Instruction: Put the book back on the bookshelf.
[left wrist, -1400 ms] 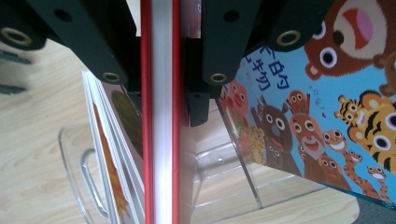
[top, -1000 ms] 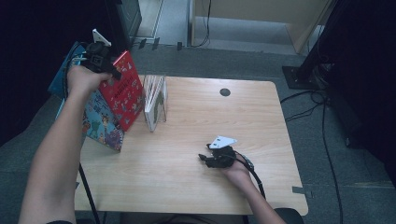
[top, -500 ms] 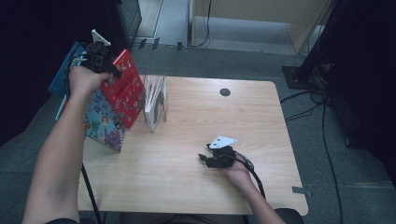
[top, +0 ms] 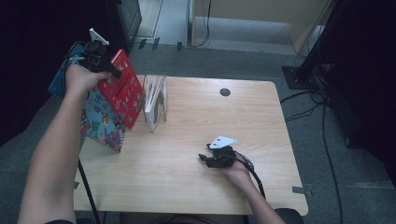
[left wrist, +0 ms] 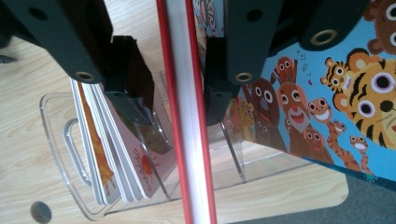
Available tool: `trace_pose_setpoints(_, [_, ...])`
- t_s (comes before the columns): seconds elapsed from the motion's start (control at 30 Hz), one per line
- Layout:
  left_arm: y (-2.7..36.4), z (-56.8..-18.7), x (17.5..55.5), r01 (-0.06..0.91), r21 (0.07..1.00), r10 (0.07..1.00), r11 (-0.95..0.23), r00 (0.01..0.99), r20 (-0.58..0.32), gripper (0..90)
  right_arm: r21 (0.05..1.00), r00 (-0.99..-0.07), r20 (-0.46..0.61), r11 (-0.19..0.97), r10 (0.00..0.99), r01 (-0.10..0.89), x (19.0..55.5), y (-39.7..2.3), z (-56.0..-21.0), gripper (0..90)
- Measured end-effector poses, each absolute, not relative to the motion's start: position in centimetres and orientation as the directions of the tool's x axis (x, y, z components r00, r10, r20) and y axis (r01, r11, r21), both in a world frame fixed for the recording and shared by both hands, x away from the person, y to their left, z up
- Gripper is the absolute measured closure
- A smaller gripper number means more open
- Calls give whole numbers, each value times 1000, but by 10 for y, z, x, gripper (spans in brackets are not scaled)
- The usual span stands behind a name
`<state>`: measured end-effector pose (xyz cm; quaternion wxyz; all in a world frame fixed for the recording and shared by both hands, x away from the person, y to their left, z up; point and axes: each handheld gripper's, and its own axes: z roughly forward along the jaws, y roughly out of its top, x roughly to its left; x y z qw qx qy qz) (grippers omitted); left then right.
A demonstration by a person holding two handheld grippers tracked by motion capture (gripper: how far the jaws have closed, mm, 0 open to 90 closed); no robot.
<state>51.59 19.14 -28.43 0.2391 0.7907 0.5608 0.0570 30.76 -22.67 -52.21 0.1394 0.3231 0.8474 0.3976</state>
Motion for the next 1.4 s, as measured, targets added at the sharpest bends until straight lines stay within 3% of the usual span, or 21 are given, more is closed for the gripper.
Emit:
trace_pose_setpoints(0.13, [194, -278, 515, 854, 453, 910, -257, 371, -183, 572, 764, -752, 20, 476, 658, 437, 307, -227, -522, 440])
trace_pose_setpoints(0.57, [206, -260, 507, 842, 484, 903, -239, 376, -209, 492, 764, -752, 21, 474, 659, 437, 307, -227, -522, 439])
trace_pose_setpoints(1.03, [216, -230, 482, 826, 520, 890, -217, 387, -242, 472, 764, -753, 24, 474, 657, 438, 307, -227, -522, 432])
trace_pose_setpoints(1.4, [203, -253, 469, 812, 532, 854, -239, 437, -284, 458, 763, -753, 27, 474, 657, 440, 305, -227, -522, 417])
